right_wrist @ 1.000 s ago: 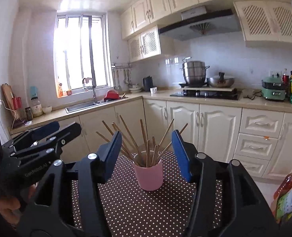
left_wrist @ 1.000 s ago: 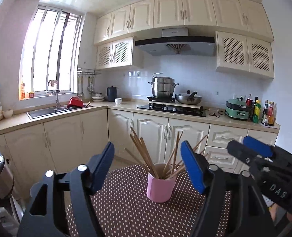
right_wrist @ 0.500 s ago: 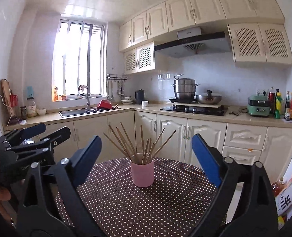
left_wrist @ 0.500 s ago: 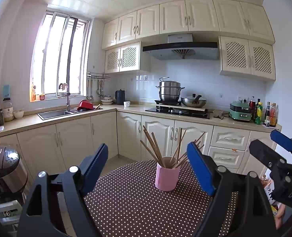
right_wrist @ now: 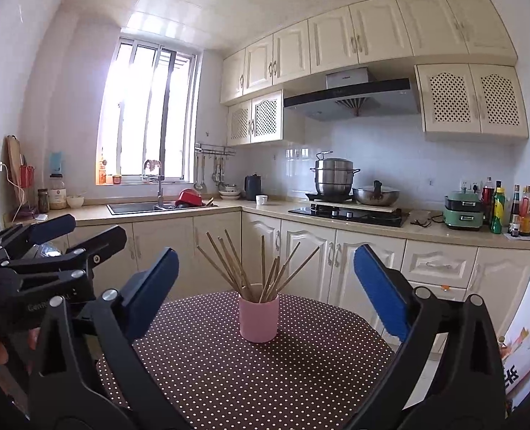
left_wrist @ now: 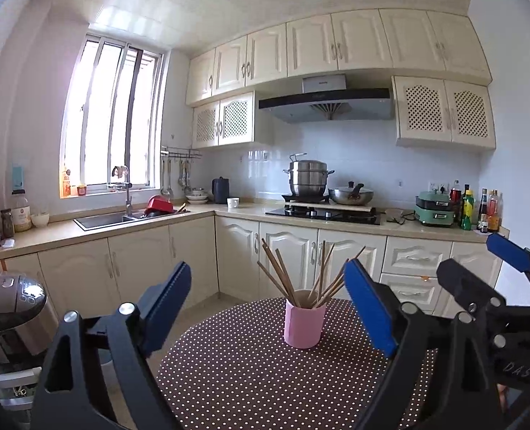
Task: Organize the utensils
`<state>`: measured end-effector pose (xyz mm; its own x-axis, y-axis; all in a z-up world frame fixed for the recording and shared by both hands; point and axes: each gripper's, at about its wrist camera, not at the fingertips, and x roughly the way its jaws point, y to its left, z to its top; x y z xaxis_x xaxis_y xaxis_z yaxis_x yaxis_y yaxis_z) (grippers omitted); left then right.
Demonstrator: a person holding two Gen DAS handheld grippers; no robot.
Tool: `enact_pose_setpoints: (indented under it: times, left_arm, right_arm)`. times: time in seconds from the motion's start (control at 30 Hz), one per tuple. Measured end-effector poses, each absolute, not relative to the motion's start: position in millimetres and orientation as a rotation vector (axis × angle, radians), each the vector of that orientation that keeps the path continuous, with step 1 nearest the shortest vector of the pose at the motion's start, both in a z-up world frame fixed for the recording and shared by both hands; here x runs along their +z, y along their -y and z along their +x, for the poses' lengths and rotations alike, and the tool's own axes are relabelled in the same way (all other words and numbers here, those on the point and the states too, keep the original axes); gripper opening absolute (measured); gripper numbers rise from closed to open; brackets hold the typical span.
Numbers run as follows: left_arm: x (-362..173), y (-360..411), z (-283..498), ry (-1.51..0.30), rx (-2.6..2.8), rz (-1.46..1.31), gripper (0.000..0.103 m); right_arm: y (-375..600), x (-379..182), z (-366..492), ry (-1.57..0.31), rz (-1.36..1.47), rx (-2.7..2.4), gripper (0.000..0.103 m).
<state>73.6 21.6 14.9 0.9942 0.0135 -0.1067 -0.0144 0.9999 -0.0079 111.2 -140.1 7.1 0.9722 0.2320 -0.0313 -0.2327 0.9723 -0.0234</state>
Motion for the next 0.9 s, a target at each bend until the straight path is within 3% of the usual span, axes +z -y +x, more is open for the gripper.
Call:
enact_pose_setpoints:
  times: [0.9]
  left_arm:
    - [19.9, -17.8, 64.1, -0.067, 0.03, 0.009, 0.087]
  right_arm:
    - [143.0, 11.1, 101.5, -0.003, -0.034, 0.224, 0.097]
